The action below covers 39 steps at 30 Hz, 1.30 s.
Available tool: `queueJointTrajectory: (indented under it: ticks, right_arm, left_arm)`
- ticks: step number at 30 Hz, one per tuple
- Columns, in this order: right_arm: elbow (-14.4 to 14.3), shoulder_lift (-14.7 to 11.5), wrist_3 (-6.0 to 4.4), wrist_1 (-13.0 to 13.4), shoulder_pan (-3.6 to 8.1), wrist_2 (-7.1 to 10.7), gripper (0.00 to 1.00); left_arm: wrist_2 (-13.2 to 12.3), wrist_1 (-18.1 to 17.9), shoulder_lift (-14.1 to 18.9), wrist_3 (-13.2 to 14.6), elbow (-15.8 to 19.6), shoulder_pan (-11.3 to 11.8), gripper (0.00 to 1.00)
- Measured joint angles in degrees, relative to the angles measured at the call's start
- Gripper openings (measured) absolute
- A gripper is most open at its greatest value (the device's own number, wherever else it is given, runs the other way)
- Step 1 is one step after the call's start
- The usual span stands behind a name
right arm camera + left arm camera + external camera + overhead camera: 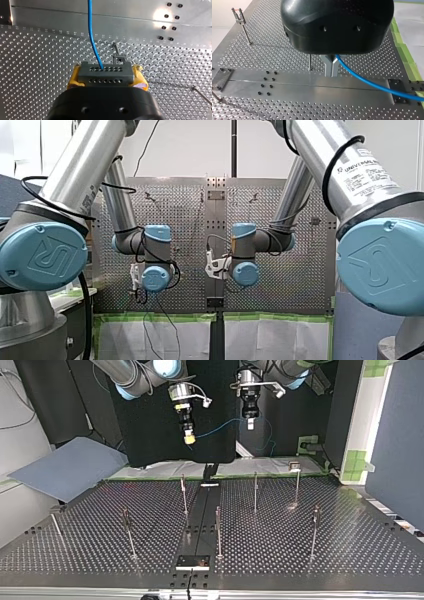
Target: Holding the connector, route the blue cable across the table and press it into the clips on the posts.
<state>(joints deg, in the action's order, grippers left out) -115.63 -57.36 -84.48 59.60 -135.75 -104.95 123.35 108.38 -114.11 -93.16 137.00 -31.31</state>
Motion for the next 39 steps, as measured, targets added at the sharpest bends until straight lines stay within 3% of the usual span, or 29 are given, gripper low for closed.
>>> queueJointTrajectory:
  ticks: [31,34,39]
  right_arm:
    - [0.0,0.0,0.02,0.0,0.0,0.03,0.0]
    - [-0.3,0.2,0.27,-0.3,-0.3,0.02,0.0]
    - [-0.6,2.2,0.49,-2.2,-1.8,0.0,0.0]
  left_arm:
    - [0.0,0.0,0.0,-0.1,0.0,0.0,0.0]
    - [-0.1,0.0,0.0,-0.2,0.0,-0.1,0.0]
    - [-0.1,0.0,0.0,-0.3,0.0,-0.1,0.0]
